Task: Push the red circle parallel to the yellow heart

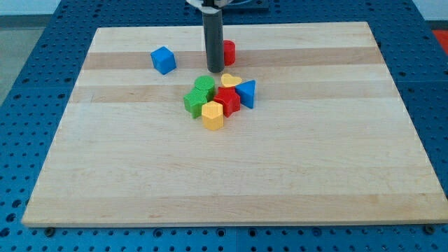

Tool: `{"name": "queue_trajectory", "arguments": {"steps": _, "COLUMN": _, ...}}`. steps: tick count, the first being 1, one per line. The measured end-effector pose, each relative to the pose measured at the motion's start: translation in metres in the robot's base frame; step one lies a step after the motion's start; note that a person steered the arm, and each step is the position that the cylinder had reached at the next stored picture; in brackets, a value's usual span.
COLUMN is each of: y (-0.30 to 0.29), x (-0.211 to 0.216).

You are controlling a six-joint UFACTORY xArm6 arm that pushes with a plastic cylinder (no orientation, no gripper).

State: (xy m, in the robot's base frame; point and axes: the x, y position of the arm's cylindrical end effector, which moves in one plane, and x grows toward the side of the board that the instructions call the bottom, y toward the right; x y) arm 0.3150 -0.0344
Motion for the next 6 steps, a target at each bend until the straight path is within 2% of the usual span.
{"name": "queue_trajectory", "arguments": {"steps": 2, "y": -0.011, "x": 0.022}}
{"name": "queue_trajectory", "arguments": {"steps": 4, "y": 0.002, "x": -0.030}}
{"name": "queue_trajectory", "arguments": {"steps": 6, "y": 0.033, "x": -0.044}}
